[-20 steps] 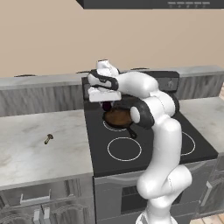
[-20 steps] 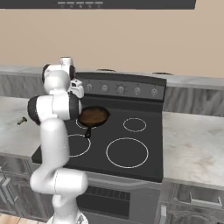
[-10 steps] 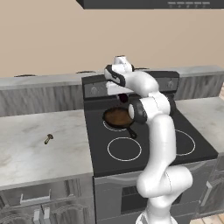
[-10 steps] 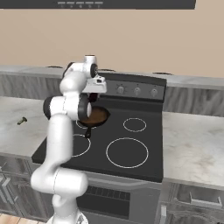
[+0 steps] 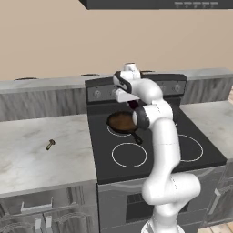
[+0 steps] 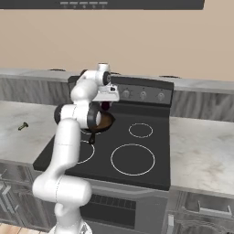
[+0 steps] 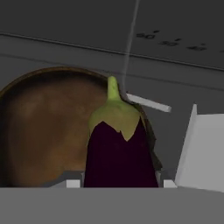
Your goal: Put the mushroom and eggplant in the pan. Then turn on the rear left burner and set the heat to medium.
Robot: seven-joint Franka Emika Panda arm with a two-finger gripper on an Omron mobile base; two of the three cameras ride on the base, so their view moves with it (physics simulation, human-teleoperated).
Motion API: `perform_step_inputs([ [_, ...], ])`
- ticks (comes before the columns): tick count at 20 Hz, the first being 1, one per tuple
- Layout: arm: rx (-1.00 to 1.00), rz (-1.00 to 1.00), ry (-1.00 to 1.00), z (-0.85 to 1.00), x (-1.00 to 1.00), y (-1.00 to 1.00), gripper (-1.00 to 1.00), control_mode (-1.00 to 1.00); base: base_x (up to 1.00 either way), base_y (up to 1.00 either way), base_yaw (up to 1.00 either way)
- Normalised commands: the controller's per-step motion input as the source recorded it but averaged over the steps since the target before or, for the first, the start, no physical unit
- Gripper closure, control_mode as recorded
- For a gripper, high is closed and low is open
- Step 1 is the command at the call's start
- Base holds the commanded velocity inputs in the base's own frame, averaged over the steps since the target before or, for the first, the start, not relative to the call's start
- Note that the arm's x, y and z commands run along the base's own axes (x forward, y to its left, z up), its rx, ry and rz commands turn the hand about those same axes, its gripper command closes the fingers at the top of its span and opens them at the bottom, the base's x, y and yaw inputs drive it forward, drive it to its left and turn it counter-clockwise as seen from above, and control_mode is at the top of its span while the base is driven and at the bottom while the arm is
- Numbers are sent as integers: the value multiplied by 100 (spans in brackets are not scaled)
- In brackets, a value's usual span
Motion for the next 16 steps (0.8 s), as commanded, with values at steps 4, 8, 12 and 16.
perform_step_inputs([
  [4, 0, 0, 0, -41, 0, 13, 100, -100, 0, 0, 0],
  [8, 0, 0, 0, -60, -3, -2, 100, -100, 0, 0, 0],
  [12, 0, 0, 5, -69, 0, 0, 100, -100, 0, 0, 0],
  [16, 0, 0, 7, -84, 0, 0, 100, -100, 0, 0, 0],
])
